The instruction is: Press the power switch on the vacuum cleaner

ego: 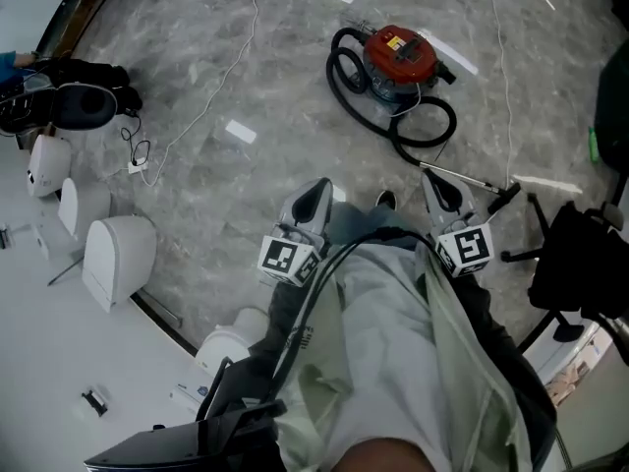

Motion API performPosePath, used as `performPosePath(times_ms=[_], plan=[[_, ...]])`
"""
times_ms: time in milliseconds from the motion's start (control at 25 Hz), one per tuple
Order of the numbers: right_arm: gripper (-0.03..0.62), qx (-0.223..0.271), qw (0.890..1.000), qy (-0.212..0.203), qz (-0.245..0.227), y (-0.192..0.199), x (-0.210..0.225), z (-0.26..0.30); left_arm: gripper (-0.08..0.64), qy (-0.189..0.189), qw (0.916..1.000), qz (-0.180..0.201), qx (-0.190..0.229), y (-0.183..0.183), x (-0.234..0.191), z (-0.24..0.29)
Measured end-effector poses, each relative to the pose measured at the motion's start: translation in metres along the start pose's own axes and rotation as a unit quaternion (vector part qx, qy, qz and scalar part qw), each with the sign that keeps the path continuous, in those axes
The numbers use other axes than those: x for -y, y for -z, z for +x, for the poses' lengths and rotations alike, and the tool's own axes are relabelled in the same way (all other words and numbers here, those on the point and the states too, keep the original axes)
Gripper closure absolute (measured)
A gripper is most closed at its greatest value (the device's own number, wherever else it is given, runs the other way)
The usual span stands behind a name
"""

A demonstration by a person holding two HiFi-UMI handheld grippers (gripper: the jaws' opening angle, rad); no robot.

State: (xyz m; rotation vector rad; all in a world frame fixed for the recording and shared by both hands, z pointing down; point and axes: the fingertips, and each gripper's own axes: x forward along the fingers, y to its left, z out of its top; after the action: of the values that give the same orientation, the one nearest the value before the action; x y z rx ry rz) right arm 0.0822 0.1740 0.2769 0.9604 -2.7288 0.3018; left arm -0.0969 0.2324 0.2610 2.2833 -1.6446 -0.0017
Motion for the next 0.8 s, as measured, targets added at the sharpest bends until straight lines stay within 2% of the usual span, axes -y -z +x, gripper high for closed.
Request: performPosePath(times_ms=[160,280,480,640,800], plan=[[0.591,0.004,0.999,0.047,0.024,0.002,0.052,-0.011,0.555,0.032,0.9993,0.013,-0.010,-0.006,0.008,0.047],[0.591,0.001,0.997,0.063,0.039,0.006,0.074,-0.005,0.555,0.044,0.9988,0.022,-0.004,-0.022,0.000,0.083],[0.591,-0.010,0.995,0.092,0.045,0.010,0.101,0.017,0.555,0.089,0.9950,0.033,-0.031,-0.023,-0.011,0.141],[0.591,-0.009,0.989,0.134,0.057,0.008,0.135,0.043,0.555,0.129,0.9902,0.028,-0.046,-0.024,-0.034,0.197],[0.591,-0.022,0.978,0.192,0.078,0.001,0.163,0.085,0.555,0.173,0.9824,0.026,-0.066,-0.040,-0.075,0.257]])
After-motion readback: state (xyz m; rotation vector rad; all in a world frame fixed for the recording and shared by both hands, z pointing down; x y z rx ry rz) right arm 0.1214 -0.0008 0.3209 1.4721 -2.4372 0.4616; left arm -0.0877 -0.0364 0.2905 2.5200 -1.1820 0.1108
